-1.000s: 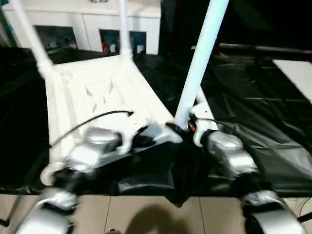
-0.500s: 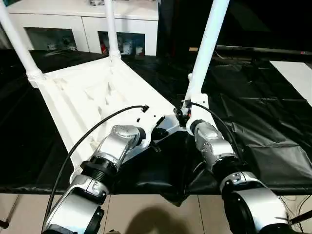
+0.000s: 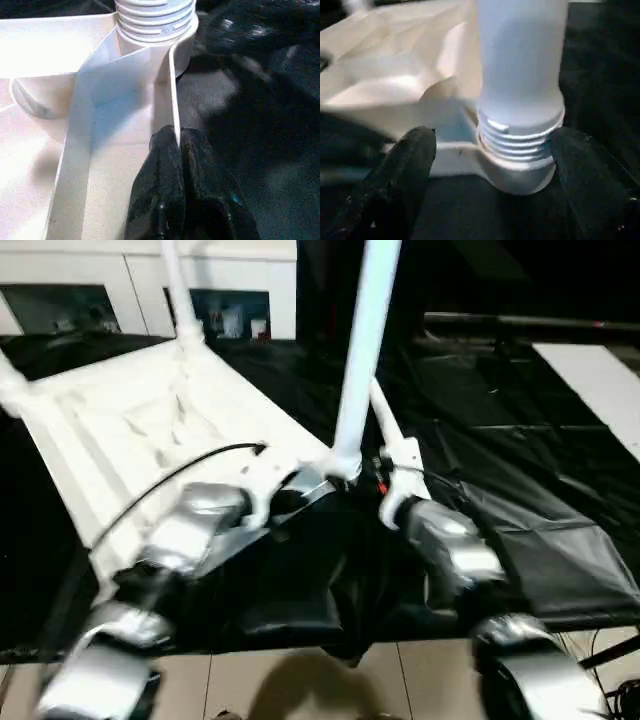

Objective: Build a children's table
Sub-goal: Rotate leg to tighten

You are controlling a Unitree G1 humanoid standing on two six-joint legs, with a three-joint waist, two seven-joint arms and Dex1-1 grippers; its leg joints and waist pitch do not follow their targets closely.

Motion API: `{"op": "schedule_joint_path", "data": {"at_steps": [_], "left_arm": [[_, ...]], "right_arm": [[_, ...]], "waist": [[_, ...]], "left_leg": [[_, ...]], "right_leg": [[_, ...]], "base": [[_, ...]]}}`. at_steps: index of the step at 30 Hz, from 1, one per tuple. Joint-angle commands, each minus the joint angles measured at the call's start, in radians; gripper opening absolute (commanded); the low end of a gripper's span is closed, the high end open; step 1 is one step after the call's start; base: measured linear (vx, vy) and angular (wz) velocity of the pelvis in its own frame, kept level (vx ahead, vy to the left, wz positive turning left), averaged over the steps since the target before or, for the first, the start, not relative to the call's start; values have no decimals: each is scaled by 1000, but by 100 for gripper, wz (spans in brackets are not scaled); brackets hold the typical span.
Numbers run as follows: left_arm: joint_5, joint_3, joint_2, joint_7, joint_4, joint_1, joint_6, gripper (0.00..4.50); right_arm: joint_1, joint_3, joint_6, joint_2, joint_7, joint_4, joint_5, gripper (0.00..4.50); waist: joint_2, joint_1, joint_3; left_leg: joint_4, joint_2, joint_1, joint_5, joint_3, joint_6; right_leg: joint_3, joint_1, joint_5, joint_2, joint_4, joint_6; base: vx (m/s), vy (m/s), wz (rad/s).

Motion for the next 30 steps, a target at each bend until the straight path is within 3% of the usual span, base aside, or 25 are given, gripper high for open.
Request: {"op": "schedule_joint_path", "data": {"at_steps": [1, 4, 9, 14, 18, 25, 30], "left_arm": [[-14, -45, 18, -85, -38, 26, -18, 0], [-90, -55, 108, -281, -130, 78, -68, 0], [-116, -66, 187, -399, -190, 105, -36, 0], [-108, -56, 205, -405, -183, 104, -40, 0], [-115, -51, 213, -413, -184, 101, -44, 0], [-112, -44, 215, -419, -190, 103, -40, 0], [-110, -43, 215, -419, -186, 103, -43, 0]], "right_arm": [[16, 50, -11, -19, 88, -46, -19, 384], [46, 76, -13, -94, 220, -109, -19, 384], [64, 100, 17, -138, 335, -178, 11, 384], [72, 133, 15, -161, 415, -198, 15, 384], [73, 147, 0, -169, 452, -191, -3, 347], [72, 163, -11, -184, 456, -190, -17, 288], [72, 167, -19, -186, 458, -182, -22, 273]], "waist": [[14, 7, -63], [13, 7, -58], [19, 24, -50], [17, 36, -49], [12, 40, -51], [12, 42, -51], [12, 43, -52]], "left_leg": [[-52, 21, 9, -41, 1, 121], [-58, 25, 12, -102, 2, 92], [-62, 30, 23, -126, 8, 76], [-64, 29, 22, -137, 9, 47], [-61, 25, 17, -112, 8, 49], [-58, 24, 18, -90, 9, 63], [-58, 25, 18, -91, 8, 60]], "right_leg": [[46, 64, 193, -60, -49, -301], [48, 64, 92, -62, -57, -292], [51, 53, 52, -59, -58, -293], [53, 54, 19, -61, -59, -273], [53, 58, 37, -63, -56, -264], [52, 56, 59, -60, -54, -270], [52, 57, 54, -60, -53, -270]], "base": [[0, 0, 0], [0, 0, 0], [0, 0, 0], [0, 0, 0], [0, 0, 0], [0, 0, 0], [0, 0, 0]]}}
